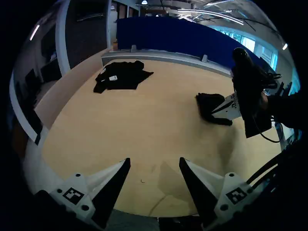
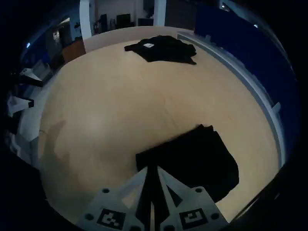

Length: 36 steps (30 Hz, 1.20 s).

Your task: Fold towel

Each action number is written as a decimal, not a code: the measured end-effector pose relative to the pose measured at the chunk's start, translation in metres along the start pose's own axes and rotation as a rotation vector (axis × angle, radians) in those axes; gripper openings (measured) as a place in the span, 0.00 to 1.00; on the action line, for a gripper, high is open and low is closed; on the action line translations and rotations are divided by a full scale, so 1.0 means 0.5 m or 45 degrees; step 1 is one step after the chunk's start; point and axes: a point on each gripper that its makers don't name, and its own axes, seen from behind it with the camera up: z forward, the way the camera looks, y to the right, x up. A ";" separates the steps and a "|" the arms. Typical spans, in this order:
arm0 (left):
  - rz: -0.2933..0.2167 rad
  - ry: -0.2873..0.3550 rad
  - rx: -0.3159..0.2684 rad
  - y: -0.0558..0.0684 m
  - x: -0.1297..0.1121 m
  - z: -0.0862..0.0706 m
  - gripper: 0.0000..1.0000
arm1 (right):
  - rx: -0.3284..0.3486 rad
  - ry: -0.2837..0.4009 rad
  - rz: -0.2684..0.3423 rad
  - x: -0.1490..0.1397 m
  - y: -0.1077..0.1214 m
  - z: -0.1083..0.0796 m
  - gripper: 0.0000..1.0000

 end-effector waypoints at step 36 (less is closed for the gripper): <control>0.061 0.006 -0.041 0.036 0.016 0.008 0.94 | -0.142 0.038 0.166 -0.104 0.041 -0.121 0.77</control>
